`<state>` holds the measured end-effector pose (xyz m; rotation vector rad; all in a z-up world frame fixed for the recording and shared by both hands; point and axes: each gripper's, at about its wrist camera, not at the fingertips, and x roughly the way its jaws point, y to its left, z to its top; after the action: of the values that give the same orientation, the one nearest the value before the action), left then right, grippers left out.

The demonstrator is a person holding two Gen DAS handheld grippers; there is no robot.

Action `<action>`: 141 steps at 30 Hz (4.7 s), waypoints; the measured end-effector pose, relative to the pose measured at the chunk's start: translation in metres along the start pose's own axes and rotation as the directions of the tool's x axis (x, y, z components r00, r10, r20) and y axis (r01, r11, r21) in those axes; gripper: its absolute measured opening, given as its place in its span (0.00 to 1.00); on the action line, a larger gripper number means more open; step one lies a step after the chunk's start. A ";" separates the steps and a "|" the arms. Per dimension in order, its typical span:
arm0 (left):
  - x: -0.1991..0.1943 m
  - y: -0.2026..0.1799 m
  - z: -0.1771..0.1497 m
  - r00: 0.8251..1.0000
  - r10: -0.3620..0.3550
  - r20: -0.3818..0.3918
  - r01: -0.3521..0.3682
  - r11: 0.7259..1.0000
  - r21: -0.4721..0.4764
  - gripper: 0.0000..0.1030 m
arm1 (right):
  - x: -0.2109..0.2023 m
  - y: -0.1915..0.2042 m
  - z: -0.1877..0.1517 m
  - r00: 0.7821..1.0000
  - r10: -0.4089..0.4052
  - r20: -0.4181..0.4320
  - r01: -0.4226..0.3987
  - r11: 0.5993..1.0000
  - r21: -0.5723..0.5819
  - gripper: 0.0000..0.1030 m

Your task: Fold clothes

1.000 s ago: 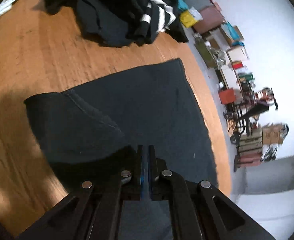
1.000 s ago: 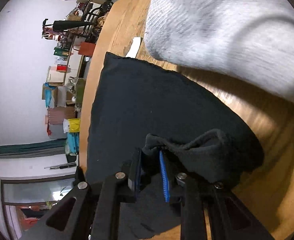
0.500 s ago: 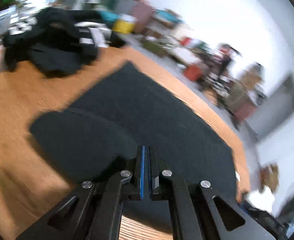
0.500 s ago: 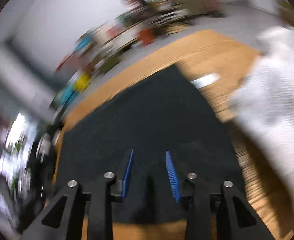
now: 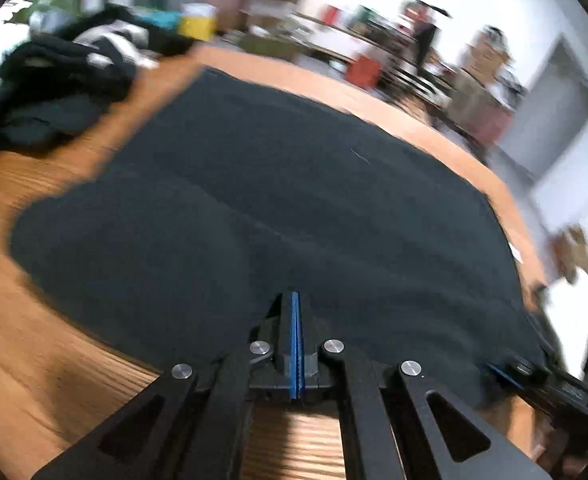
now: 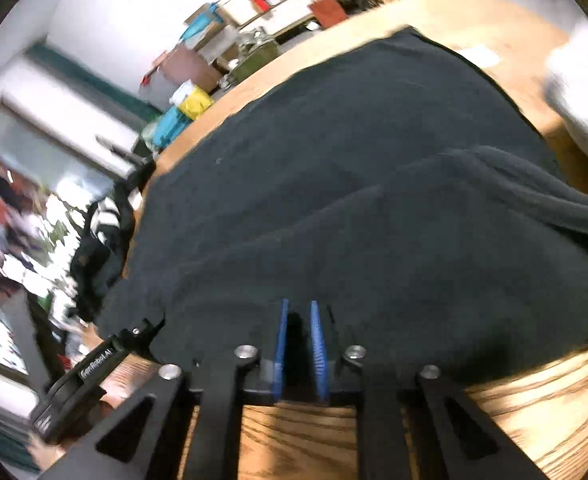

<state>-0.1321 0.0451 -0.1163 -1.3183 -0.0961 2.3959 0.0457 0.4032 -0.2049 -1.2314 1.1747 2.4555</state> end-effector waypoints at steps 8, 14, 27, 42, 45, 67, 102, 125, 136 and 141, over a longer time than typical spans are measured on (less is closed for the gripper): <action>-0.010 0.074 0.029 1.000 0.012 0.021 -0.008 0.985 -0.173 0.03 | -0.033 -0.044 0.024 0.990 -0.111 0.090 0.104 0.991 0.079 0.12; 0.012 0.092 0.027 0.991 0.134 -0.027 -0.137 0.975 -0.173 0.03 | -0.029 -0.035 0.025 0.971 -0.206 0.124 0.210 0.978 -0.021 0.09; -0.005 0.110 -0.037 0.990 -0.141 0.005 0.104 0.709 -0.697 0.64 | -0.072 -0.062 -0.028 0.997 -0.019 0.080 -0.004 0.961 0.277 0.32; -0.007 0.080 -0.030 0.994 -0.105 0.032 0.097 0.700 -0.707 0.32 | -0.069 -0.094 -0.030 0.982 -0.006 0.188 -0.072 0.910 0.408 0.36; -0.014 0.076 -0.031 0.997 -0.068 0.033 0.072 0.712 -0.699 0.27 | -0.064 -0.091 -0.028 0.981 -0.011 0.193 -0.069 0.914 0.400 0.27; -0.083 0.108 -0.072 0.996 -0.062 -0.057 0.003 0.706 -0.708 0.19 | -0.095 -0.089 -0.099 0.994 0.077 0.078 -0.102 0.906 0.411 0.14; -0.043 0.071 0.091 0.968 0.183 -0.172 -0.174 0.983 0.065 0.50 | -0.104 -0.036 0.080 0.979 -0.153 0.133 0.169 0.979 -0.114 0.52; 0.066 0.107 0.207 0.944 0.181 -0.275 -0.239 0.952 -0.193 0.50 | 0.034 -0.037 0.223 0.955 -0.298 0.008 0.297 0.948 -0.112 0.54; 0.083 0.082 0.210 0.920 0.228 -0.320 -0.293 0.941 -0.172 0.50 | 0.050 -0.044 0.220 0.955 -0.295 -0.026 0.291 0.952 -0.098 0.63; 0.089 0.086 0.207 0.897 0.262 -0.355 -0.346 0.917 -0.198 0.49 | 0.053 -0.040 0.218 0.949 -0.314 -0.015 0.310 0.942 -0.125 0.65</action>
<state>-0.3710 0.0270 -0.0940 -1.9644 -0.1154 2.4393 -0.1045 0.5736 -0.1894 -1.3774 0.7734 2.3023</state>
